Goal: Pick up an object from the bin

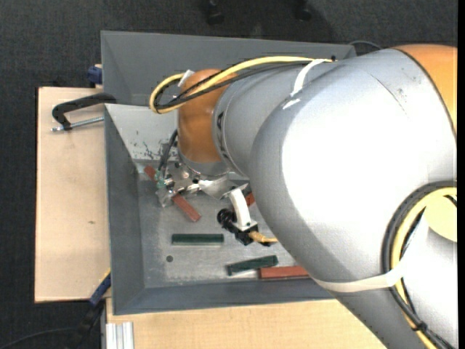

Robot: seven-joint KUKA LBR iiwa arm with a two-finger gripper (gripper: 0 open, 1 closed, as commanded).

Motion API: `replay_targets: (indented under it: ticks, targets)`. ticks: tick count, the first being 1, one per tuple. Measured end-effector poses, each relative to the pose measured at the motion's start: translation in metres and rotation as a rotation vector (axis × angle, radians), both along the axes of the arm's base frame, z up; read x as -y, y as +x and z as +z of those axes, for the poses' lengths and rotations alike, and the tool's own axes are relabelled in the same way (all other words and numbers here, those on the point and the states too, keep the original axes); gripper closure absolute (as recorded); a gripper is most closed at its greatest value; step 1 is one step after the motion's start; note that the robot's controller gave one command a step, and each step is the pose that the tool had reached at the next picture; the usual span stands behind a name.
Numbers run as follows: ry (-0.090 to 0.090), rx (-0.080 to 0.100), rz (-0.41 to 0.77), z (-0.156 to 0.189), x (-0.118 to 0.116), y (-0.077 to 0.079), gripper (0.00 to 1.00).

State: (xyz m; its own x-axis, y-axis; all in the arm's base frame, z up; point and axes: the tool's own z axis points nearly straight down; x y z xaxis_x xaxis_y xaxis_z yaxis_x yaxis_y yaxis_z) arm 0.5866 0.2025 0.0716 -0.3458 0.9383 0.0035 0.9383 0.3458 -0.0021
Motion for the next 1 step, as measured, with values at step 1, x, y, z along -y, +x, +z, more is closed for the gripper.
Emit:
replay_targets:
  ticks: [1]
  targets:
    - [0.002, 0.012, 0.002, 0.085, -0.0013, 0.0023, 1.0]
